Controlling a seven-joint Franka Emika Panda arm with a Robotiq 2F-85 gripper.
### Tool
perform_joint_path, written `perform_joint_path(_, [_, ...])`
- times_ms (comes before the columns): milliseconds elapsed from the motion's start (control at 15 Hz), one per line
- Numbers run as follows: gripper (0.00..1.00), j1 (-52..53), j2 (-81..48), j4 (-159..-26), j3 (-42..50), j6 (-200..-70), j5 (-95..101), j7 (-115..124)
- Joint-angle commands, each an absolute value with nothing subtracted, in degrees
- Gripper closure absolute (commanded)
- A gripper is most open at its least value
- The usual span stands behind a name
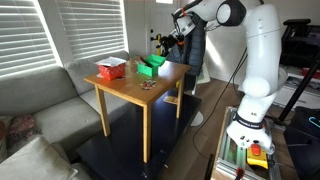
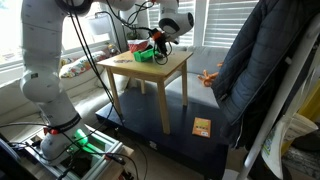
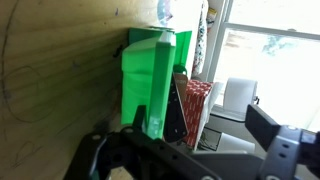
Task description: Close the lid of the green storage box
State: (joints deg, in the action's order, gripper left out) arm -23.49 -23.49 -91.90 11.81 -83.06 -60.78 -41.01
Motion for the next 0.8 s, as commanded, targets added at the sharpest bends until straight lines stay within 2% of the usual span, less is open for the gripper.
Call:
perform_joint_path(0, [0.00, -24.07, -22.56, -91.50, 11.66, -80.11, -63.17, -39.55])
perform_joint_path(733, [0.00, -22.42, -20.66, -92.75, 11.60, -79.74, -66.26, -38.94])
